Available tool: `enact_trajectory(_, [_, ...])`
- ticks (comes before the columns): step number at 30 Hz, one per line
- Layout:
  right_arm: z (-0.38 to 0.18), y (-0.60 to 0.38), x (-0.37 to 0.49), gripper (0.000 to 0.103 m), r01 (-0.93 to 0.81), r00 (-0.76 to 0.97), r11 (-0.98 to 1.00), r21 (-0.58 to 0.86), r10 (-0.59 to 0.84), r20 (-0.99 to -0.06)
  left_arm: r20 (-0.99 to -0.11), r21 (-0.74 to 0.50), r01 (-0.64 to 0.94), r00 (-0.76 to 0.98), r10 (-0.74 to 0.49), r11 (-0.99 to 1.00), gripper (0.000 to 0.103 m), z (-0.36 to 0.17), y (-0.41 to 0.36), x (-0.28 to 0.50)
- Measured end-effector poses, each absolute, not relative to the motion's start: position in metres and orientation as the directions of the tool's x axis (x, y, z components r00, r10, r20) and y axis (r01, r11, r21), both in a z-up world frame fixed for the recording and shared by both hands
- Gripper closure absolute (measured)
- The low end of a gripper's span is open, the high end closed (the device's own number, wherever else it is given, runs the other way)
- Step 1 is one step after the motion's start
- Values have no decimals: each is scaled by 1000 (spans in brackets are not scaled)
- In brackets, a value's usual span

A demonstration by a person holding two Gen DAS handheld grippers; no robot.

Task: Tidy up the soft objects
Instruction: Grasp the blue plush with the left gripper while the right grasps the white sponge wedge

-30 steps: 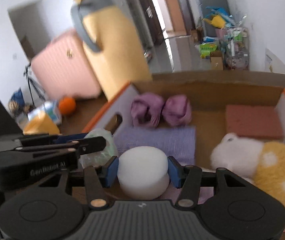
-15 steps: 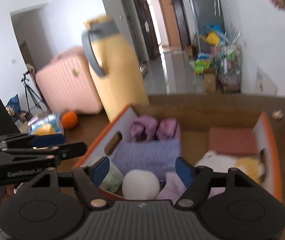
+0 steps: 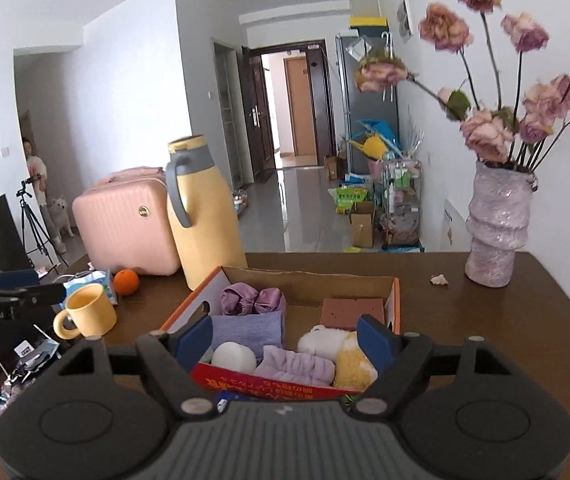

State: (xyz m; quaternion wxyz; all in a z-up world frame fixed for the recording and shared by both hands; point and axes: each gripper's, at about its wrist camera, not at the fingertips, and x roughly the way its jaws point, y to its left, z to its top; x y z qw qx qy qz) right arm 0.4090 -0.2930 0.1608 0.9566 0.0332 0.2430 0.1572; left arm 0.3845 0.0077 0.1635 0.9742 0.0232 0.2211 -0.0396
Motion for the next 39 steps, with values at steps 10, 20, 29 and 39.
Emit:
enact_trajectory(10, [122,-301,320,20,-266,893,951,157,304,-332,-333,26,59,942,-47,998,19,98,3,271])
enact_trajectory(20, [21,-294,193,20,-258,869,947,194,315,-381,-400,-27,89,912,-92,996,16,29,-7,164])
enact_trajectory(29, [0,-290,181,20,-252,853,942,224,325,-409,-412,-20,123,903,-121,992,16,25,-22,174])
enact_trajectory(39, [-9,-297,244,26,-230,852,958,172,284,-441,-439,-46,158,884,-162,986,19,17,-58,257])
